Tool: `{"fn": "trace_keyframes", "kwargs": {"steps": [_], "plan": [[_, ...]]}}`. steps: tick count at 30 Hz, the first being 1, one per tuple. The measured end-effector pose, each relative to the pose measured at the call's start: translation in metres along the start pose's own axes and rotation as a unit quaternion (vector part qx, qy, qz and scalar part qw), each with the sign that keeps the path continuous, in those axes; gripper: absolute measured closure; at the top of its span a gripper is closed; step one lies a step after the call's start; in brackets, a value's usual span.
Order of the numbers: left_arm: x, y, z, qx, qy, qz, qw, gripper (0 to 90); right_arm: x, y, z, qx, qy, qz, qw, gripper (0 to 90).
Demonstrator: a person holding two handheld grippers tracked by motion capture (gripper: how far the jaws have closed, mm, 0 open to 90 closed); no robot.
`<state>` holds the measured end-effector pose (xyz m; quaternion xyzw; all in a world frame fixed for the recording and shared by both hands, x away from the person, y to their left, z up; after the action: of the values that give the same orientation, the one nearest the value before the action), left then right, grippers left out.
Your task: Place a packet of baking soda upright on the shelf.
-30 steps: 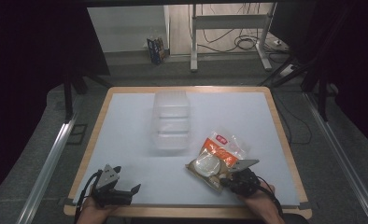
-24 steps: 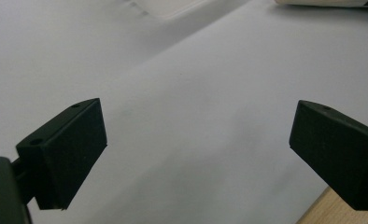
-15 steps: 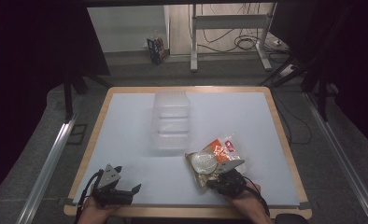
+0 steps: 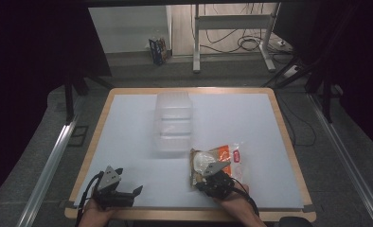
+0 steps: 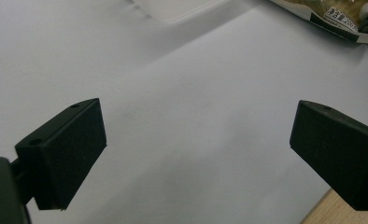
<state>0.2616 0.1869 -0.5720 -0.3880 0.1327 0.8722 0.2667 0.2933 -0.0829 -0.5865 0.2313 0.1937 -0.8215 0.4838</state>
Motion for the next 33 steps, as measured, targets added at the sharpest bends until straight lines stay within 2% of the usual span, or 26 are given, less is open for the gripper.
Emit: {"fn": "trace_keyframes", "kwargs": {"steps": [7, 15, 20, 24, 33], "plan": [[0.0, -0.001, 0.001, 0.001, 0.003, 0.004, 1.0, 3.8, 0.0, -0.002, 0.008, 0.005, -0.002, -0.002, 1.0, 81.8], [0.0, -0.001, 0.001, 0.002, 0.003, 0.004, 1.0, 3.8, -0.002, 0.009, 0.029, 0.025, 0.019, -0.012, 0.9994, 73.6], [0.0, -0.001, 0.001, 0.001, 0.003, 0.003, 1.0, 3.8, 0.001, 0.016, 0.037, 0.032, 0.014, -0.011, 0.9993, 65.2], [0.0, -0.001, 0.001, 0.002, 0.003, 0.003, 1.0, 3.8, 0.002, 0.024, 0.045, 0.044, 0.015, -0.015, 0.9988, 58.8], [0.0, 0.0, 0.001, 0.001, 0.002, 0.002, 1.0, 3.8, 0.008, 0.05, 0.064, 0.087, 0.024, -0.04, 0.9951, 40.4]]}}
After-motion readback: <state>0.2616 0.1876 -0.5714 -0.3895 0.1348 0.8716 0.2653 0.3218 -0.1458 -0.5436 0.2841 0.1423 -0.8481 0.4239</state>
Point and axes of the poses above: each handheld gripper's, and its own axes: z roughly backward along the jaws, x roughly out of its underside, y roughly to its right, the point moved 8 cm from there along -z, roughly forward along the jaws, and after that the axes turned 5 degrees about -y, right-handed, at the moved point
